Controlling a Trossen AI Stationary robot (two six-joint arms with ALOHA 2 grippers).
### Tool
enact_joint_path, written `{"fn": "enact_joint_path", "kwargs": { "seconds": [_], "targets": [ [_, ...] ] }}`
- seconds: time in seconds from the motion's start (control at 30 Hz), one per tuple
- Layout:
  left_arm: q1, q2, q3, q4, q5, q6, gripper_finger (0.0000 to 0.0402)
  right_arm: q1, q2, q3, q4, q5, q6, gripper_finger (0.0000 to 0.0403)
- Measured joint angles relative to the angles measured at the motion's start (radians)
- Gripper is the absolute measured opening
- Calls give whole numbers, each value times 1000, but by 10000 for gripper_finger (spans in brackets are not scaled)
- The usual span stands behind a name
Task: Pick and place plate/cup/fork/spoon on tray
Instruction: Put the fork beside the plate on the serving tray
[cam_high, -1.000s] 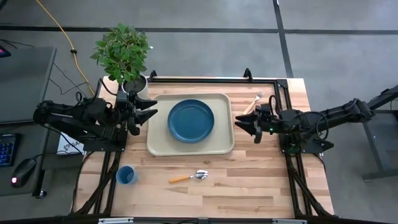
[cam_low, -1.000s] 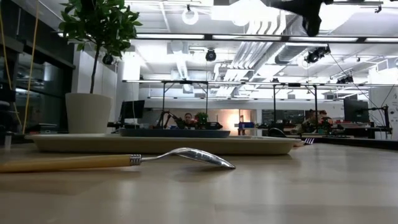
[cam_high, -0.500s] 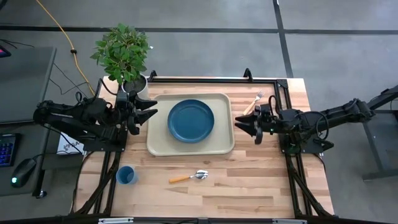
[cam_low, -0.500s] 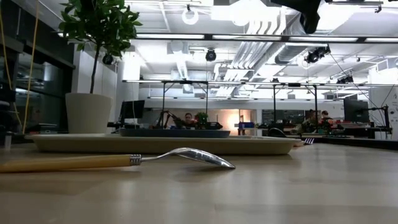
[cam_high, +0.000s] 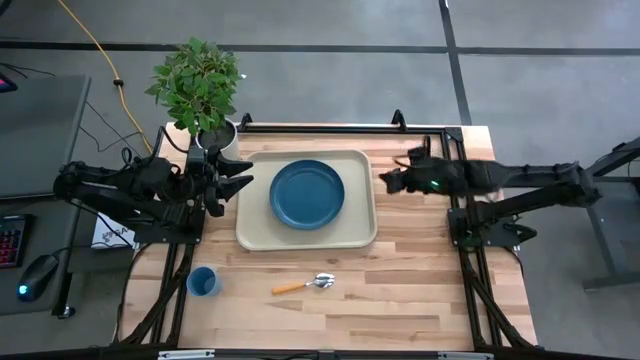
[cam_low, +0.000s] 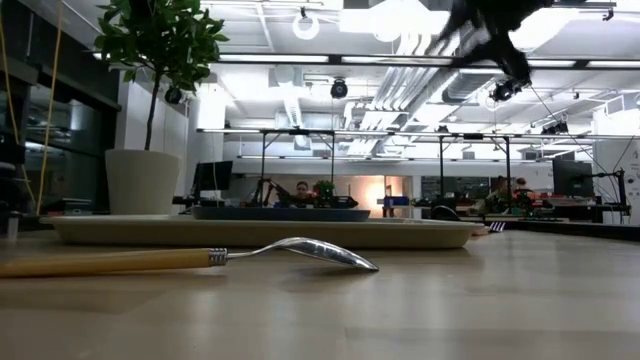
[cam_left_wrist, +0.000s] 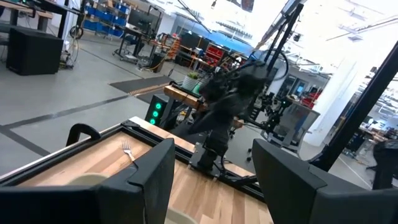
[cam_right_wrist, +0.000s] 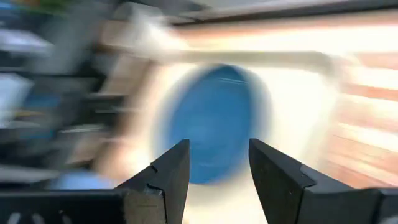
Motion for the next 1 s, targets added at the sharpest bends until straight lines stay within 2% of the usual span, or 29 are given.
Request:
{"fn": "enact_joint_path", "kwargs": {
  "seconds": [0.1,0.2,0.3,0.47,0.6,1.0],
  "targets": [
    [0,0,0,0,0,0,196,-99,100,87,-336,17,96,155],
    [0,0,0,0,0,0,196,-187,192,92,-495,57,177,156],
    [0,0,0,0,0,0,196,-252,264,36,-455,73,229,158],
    [0,0,0,0,0,0,196,-324,377,-75,-223,81,318,158],
    [0,0,0,0,0,0,196,-372,465,-134,-119,82,416,158],
    [0,0,0,0,0,0,196,-448,656,-153,85,72,446,158]
  ]
}}
